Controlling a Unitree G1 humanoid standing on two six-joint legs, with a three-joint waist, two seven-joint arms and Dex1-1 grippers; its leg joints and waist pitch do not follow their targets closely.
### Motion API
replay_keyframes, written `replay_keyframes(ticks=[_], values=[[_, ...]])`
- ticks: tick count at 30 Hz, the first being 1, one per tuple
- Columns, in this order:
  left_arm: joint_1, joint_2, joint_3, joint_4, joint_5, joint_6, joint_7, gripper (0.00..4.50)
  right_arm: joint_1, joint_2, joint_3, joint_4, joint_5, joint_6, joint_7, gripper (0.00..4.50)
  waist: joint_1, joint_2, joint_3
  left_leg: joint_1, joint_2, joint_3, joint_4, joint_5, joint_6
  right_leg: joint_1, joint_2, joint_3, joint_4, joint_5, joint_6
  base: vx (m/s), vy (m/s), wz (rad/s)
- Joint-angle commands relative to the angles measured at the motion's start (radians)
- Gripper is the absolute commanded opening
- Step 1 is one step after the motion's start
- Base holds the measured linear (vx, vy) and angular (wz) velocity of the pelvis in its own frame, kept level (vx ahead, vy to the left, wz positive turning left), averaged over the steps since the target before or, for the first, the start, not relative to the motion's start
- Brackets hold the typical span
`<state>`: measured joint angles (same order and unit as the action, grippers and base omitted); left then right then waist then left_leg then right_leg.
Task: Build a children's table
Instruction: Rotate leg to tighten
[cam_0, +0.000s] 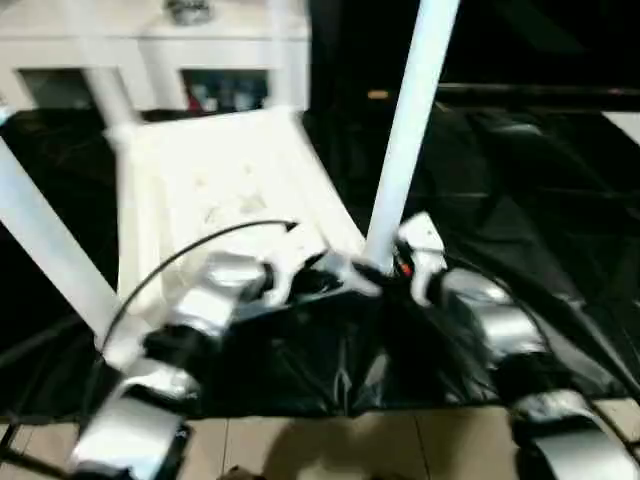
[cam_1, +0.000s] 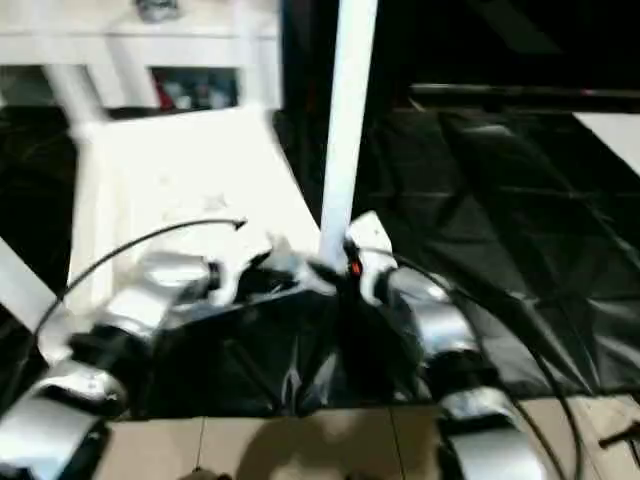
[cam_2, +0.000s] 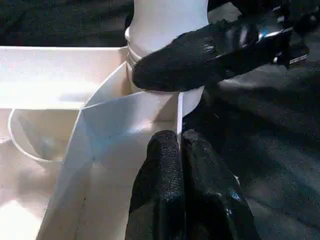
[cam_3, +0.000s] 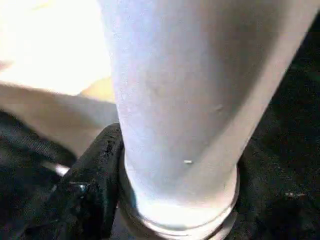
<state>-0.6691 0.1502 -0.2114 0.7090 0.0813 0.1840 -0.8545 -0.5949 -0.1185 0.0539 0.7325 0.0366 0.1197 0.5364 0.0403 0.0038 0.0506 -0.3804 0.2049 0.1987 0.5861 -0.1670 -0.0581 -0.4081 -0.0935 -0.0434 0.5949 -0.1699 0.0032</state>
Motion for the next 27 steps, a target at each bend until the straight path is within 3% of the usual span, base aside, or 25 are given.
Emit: replay_keyframes(ticks=[1, 3, 6, 8, 13, 14, 19, 27], values=[[-0.012, -0.062, -0.027, -0.035, 0.002, 0.010, 0.047, 0.00, 0.000, 0.082, 0.081, 0.031, -0.028, -0.003, 0.039, 2.70, 0.005, -0.005, -0.060, 0.021, 0.020, -0.018, -0.079, -0.354, -0.009, 0.030, -0.043, 0.025, -0.088, -0.395, -0.165, 0.000, 0.000, 0.00], [-0.009, -0.064, -0.028, -0.038, 0.003, 0.004, 0.043, 0.00, -0.003, 0.085, 0.071, 0.030, -0.019, -0.006, 0.058, 3.26, 0.006, -0.003, -0.061, 0.016, 0.019, -0.017, -0.079, -0.332, 0.000, 0.033, -0.043, 0.025, -0.084, -0.355, -0.175, 0.000, 0.000, 0.00], [-0.008, -0.055, -0.028, -0.037, -0.001, -0.011, 0.021, 0.00, -0.004, 0.067, 0.063, 0.023, -0.003, -0.006, 0.094, 3.46, 0.005, -0.003, -0.063, 0.015, 0.020, -0.015, -0.078, -0.314, 0.009, 0.036, -0.041, 0.025, -0.078, -0.298, -0.193, 0.000, 0.000, 0.00], [-0.008, -0.044, -0.029, -0.037, -0.004, -0.038, 0.001, 0.00, -0.001, 0.045, 0.069, 0.018, -0.008, -0.021, 0.112, 3.85, 0.007, -0.002, -0.062, 0.016, 0.020, -0.015, -0.078, -0.314, 0.013, 0.038, -0.042, 0.025, -0.080, -0.300, -0.196, 0.000, 0.000, 0.00], [0.020, 0.014, -0.027, -0.087, -0.058, -0.082, -0.147, 0.00, 0.041, -0.062, 0.101, -0.051, 0.004, -0.074, 0.309, 3.87, 0.011, -0.003, -0.066, 0.013, 0.022, -0.015, -0.075, -0.291, 0.029, 0.044, -0.042, 0.024, -0.073, -0.248, -0.207, 0.000, 0.000, 0.00], [0.025, 0.026, -0.028, -0.096, -0.068, -0.097, -0.181, 0.00, 0.050, -0.080, 0.105, -0.067, 0.009, -0.079, 0.344, 3.87, 0.012, -0.005, -0.066, 0.010, 0.023, -0.012, -0.073, -0.267, 0.046, 0.045, -0.040, 0.025, -0.068, -0.200, -0.224, 0.000, 0.000, 0.00], [0.049, 0.082, -0.036, -0.135, -0.108, -0.111, -0.324, 0.00, 0.088, -0.155, 0.119, -0.154, 0.062, -0.058, 0.520, 3.87, 0.033, 0.000, -0.069, 0.015, 0.028, -0.006, -0.067, -0.218, 0.070, 0.044, -0.038, 0.024, -0.056, -0.122, -0.260, 0.000, 0.000, 0.00], [0.051, 0.128, -0.051, -0.142, -0.120, -0.094, -0.430, 0.00, 0.117, -0.222, 0.163, -0.235, 0.082, -0.028, 0.676, 3.87, 0.052, -0.001, -0.066, 0.020, 0.029, -0.005, -0.071, -0.257, 0.041, 0.041, -0.039, 0.026, -0.059, -0.190, -0.244, 0.000, 0.000, 0.00]])
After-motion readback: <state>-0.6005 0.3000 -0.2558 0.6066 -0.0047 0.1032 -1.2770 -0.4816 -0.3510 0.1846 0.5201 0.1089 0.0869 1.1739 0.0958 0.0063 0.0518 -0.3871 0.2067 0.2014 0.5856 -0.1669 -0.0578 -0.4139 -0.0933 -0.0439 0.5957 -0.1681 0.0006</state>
